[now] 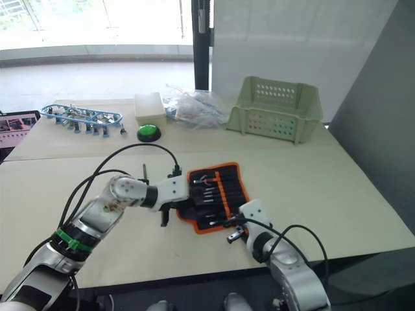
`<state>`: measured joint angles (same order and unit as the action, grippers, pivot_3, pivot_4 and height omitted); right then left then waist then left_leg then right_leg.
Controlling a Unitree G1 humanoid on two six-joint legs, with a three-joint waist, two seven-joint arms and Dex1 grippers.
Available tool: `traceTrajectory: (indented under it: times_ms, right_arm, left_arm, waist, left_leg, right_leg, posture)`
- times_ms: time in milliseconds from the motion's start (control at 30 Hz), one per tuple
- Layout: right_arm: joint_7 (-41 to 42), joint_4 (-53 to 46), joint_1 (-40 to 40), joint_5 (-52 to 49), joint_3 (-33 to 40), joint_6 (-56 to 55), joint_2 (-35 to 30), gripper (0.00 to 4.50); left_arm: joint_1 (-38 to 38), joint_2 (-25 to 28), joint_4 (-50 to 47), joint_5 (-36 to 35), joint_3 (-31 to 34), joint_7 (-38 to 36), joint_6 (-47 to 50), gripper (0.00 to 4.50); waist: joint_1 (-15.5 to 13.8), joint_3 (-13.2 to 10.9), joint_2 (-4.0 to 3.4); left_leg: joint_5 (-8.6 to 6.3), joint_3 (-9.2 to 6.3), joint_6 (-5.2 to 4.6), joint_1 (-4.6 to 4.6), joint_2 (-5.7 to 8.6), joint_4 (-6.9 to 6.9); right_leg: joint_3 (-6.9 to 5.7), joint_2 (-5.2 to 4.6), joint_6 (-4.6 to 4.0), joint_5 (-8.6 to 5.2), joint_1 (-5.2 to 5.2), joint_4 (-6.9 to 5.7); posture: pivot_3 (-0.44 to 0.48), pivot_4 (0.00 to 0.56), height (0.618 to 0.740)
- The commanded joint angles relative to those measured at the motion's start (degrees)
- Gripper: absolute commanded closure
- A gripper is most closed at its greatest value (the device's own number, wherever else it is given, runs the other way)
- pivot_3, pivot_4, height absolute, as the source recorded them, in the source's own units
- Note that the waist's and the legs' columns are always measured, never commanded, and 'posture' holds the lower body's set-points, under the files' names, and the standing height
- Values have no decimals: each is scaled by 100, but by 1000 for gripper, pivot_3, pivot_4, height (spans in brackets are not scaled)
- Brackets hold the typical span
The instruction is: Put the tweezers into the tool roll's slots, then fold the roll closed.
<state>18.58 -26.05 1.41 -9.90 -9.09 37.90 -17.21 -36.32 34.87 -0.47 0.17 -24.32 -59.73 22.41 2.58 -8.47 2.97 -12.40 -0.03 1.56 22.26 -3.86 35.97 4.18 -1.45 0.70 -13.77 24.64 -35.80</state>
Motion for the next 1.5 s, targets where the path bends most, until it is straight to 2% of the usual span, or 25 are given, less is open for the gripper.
traceTrajectory:
  times_ms: [33,400,700,867,1033,1267,1500]
  right_arm:
    - [-55,366,186,63,-139,358,0,4500]
    - [-121,299,241,54,-134,383,45,4500]
    - [-208,272,310,49,-150,367,104,4500]
    - [-223,264,286,38,-145,384,106,4500]
    - [-208,226,272,21,-158,424,74,4500]
    - [-215,205,284,25,-184,451,90,4500]
    - [-220,210,282,41,-197,446,115,4500]
  left_arm:
    - [-62,-80,-199,131,-48,5,-91,4436]
    - [-150,-397,-27,366,-145,26,14,4436]
    - [-217,-725,-76,112,92,22,698,4436]
    - [-283,-919,120,223,-80,115,606,4436]
    - [-566,-1589,916,408,-322,395,300,4436]
    - [-896,-2249,1978,577,-352,743,-198,4436]
    - [-1025,-2450,2432,702,-270,861,-487,4436]
  waist:
    - [1,0,0]
    - [-3,1,0]
    - [-12,1,-1]
    - [-20,1,-1]
    - [-34,1,-2]
    - [-61,3,-5]
    - [-168,3,-6]
  left_leg:
    - [0,0,0,0,0,1]
    - [0,0,-1,-2,1,4]
    - [0,-2,-1,-5,1,8]
    - [0,-4,-1,-5,2,13]
    - [0,-6,-1,-7,4,25]
    - [0,-9,-1,-4,10,38]
    - [0,-11,-1,-1,12,74]
  right_leg:
    - [0,0,0,0,0,-1]
    - [1,2,2,1,-4,-8]
    - [1,3,11,6,-14,-8]
    - [0,3,29,16,-18,-9]
    - [0,3,30,17,-28,-9]
    - [1,2,30,17,-34,-8]
    - [3,-1,25,14,-46,-8]
  posture:
    - [0,150,724]
    - [0,150,724]
    - [0,150,724]
    - [0,150,724]
    - [0,150,724]
    - [0,150,724]
    - [0,150,724]
